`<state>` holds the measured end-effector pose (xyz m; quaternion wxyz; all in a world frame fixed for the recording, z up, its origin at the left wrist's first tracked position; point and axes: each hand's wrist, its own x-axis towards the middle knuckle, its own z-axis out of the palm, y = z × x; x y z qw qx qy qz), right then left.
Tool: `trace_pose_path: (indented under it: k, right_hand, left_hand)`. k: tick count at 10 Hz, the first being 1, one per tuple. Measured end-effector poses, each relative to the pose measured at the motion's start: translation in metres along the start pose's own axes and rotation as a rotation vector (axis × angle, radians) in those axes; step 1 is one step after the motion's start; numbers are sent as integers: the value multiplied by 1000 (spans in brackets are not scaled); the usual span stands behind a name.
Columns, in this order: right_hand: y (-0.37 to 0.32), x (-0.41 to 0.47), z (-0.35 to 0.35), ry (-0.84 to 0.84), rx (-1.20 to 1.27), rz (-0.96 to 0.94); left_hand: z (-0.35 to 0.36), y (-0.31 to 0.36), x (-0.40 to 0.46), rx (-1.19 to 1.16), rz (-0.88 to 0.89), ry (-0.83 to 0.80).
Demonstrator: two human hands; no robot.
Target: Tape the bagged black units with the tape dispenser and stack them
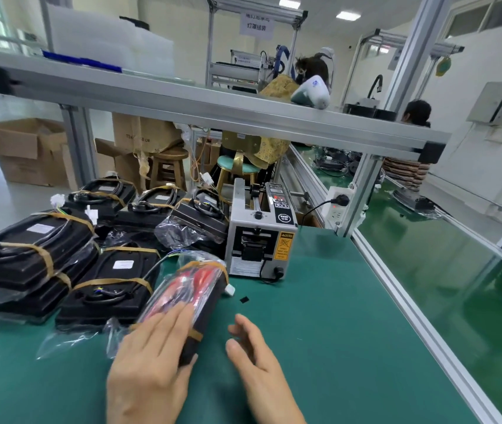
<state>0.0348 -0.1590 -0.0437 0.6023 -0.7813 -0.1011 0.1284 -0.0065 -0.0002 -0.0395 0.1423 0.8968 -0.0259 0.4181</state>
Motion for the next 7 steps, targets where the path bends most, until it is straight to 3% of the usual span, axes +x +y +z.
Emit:
trace_pose_path:
  k: [1,2,4,6,7]
  right_hand:
    - [1,0,5,0,-137,-50]
    - [11,0,2,-18,-547,-154]
    - [7,-20,-2,102,-1059,-288]
    - [4,-25,-23,-171,-887,-67]
    - [1,-39,-30,-175,-902,-60]
  left_hand:
    - [11,7,4,72,2,-23]
    - [22,20,10,168,-11,-61]
    - [21,35,19,156,-122,-224]
    - [1,24,18,182,-30,-269]
    - [-15,15,10,233,-37,-292]
